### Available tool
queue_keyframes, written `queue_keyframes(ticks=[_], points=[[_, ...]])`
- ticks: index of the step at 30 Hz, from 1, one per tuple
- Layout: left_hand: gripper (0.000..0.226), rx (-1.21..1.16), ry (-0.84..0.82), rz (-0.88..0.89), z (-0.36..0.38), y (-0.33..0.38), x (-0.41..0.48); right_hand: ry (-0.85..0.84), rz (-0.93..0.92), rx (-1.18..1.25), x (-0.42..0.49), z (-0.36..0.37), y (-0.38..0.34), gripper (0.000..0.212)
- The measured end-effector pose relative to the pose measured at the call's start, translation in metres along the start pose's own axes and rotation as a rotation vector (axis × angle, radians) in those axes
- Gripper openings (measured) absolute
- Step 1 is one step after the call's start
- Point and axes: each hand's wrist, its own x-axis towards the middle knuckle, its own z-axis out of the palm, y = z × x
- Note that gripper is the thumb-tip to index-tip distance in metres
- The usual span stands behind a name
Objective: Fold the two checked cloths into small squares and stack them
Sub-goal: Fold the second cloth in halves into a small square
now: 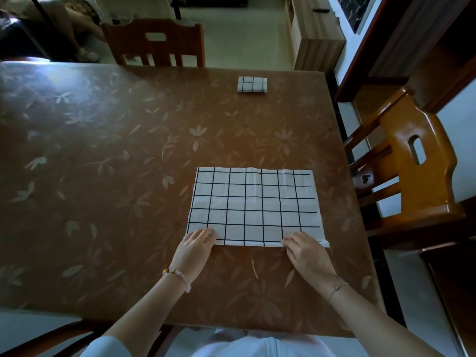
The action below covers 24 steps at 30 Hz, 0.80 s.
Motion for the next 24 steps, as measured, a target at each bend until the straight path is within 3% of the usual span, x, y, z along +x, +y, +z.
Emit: queue_keyframes(ticks=[7, 13, 18, 24], points=[[0.026, -0.048, -0.033, -0.003, -0.012, 0.009, -0.019, -0.076, 0.047, 0.044, -0.013, -0.011, -0.011, 0.017], [0.012, -0.091, 0.029, -0.079, -0.049, 0.003, 0.009, -0.032, 0.063, 0.014, 0.025, -0.041, -0.003, 0.01], [0.008, -0.077, 0.081, -0.129, -0.069, -0.009, 0.046, -0.01, 0.059, -0.011, 0.067, -0.055, 0.005, 0.007], [0.016, -0.113, 0.055, -0.232, -0.064, -0.027, 0.091, -0.076, 0.132, -0.017, 0.109, -0.051, 0.019, 0.018]])
